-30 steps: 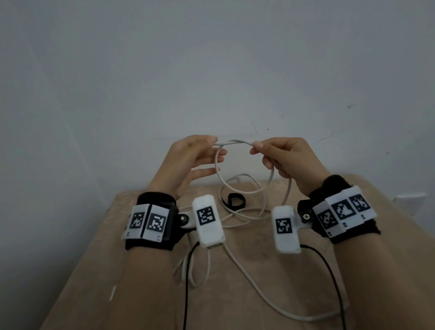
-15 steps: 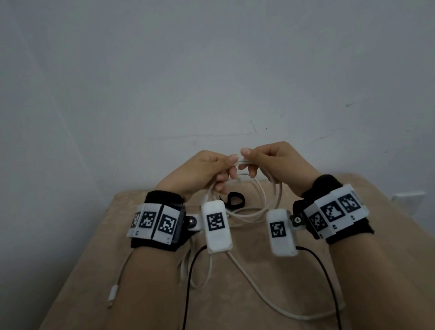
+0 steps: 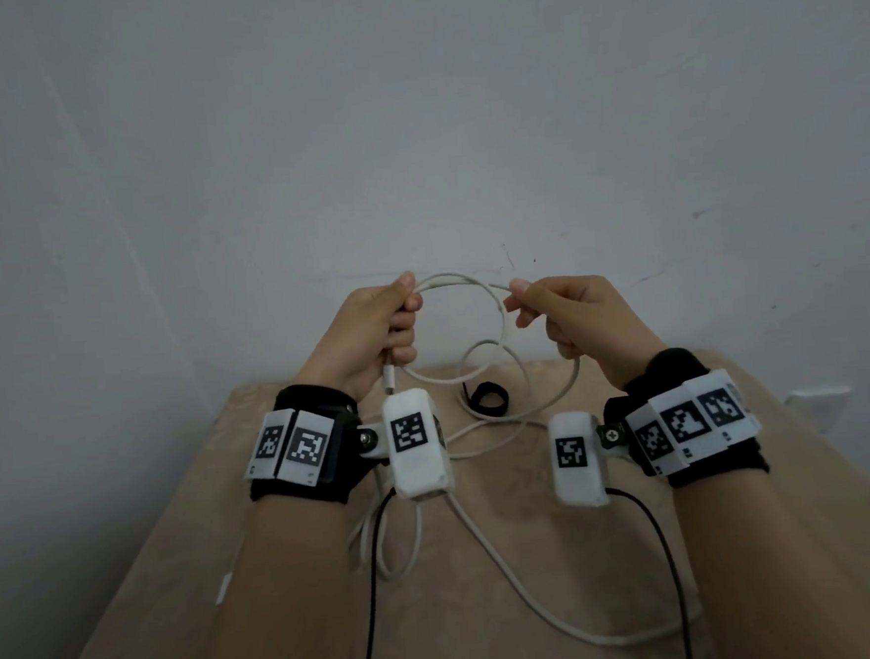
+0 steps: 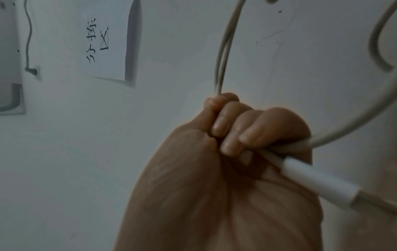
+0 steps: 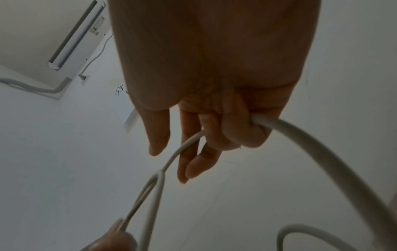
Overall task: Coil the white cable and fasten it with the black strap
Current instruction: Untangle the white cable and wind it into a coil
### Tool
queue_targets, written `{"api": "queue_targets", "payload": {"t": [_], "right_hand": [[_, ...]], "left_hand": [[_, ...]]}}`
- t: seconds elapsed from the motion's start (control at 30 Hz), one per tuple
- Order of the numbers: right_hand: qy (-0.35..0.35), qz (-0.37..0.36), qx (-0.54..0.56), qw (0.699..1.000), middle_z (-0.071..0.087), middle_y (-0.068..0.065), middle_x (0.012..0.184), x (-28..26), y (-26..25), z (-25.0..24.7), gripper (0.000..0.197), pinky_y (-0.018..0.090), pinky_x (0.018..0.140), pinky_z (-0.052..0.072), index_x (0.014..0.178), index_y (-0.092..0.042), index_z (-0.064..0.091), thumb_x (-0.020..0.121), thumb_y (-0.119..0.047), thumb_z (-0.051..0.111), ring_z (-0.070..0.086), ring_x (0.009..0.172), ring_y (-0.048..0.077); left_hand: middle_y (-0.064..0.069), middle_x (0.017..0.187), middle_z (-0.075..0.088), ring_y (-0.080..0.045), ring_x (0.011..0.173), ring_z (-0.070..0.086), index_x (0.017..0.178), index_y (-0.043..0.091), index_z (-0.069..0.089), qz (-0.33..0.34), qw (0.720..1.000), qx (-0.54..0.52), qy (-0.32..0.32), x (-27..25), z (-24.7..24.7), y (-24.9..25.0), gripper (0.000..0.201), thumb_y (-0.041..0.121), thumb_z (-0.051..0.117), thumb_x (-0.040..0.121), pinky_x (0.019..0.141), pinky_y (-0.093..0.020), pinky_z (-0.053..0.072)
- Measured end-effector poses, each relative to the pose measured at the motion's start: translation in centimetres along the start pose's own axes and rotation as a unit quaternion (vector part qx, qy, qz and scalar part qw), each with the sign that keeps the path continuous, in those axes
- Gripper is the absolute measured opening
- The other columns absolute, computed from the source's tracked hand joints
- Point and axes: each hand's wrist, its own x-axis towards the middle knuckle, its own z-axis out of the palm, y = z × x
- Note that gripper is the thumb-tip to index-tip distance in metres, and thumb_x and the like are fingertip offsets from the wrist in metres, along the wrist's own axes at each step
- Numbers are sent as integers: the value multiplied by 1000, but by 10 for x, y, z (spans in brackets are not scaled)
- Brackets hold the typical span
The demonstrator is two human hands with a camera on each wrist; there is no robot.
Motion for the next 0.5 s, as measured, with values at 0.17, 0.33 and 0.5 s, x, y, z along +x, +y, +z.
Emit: {"api": "queue_targets", "payload": {"t": [0.17, 0.33, 0.5], "right_hand": [[-10, -15, 9, 1000, 67, -2, 78, 0, 0, 8, 32, 16, 39, 24, 92, -8, 74, 93, -35, 57, 30, 41, 3], [18, -34, 9, 999, 65, -1, 70, -1, -2, 10, 24, 11, 39, 27, 83, -7, 72, 93, -26, 59, 37, 38, 1], [-7, -19, 32, 999, 71, 2, 72, -1, -2, 11, 27, 15, 39, 25, 88, -11, 73, 93, -32, 57, 32, 40, 2]], "left_hand": [[8, 50, 41, -6, 38, 35, 70, 16, 45, -24, 999, 26, -37, 0, 5, -2, 35, 30, 41, 101, 44, -19, 35], [4, 51, 46, -9, 41, 42, 74, 11, 51, -30, 997, 34, -67, -2, 4, -4, 33, 25, 41, 101, 50, -22, 44], [8, 47, 40, -8, 40, 39, 80, 9, 53, -28, 996, 37, -71, -2, 5, -5, 29, 23, 38, 102, 51, -23, 47]]}}
